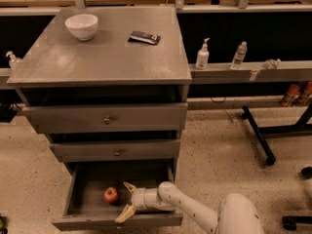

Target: Pick apple from bottom drawer and place on counter

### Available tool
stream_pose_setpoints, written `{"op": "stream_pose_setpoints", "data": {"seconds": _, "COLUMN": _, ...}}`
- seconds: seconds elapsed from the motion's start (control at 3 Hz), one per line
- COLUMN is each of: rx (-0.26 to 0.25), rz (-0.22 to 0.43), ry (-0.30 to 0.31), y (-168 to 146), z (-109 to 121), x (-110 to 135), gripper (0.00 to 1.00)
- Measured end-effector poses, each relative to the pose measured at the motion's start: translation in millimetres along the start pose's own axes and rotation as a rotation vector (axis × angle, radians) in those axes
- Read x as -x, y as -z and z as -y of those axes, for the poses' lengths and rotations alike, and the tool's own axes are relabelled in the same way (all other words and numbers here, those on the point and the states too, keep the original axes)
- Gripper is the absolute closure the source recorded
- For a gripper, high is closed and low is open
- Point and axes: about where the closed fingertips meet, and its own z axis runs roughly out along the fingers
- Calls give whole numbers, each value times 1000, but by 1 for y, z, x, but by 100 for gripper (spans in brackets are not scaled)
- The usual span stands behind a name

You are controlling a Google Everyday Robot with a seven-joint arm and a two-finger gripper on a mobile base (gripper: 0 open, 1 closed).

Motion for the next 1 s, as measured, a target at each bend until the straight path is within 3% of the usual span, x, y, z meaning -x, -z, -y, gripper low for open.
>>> {"op": "stream_pose_setpoints", "data": {"seconds": 0.67, "rx": 61, "rz": -26, "ry": 4, "y": 12, "z": -46, "x": 96, "gripper": 0}}
{"op": "stream_pose_setpoints", "data": {"seconds": 1.0, "rx": 146, "rz": -26, "ry": 5, "y": 3, "z": -96, "x": 103, "gripper": 0}}
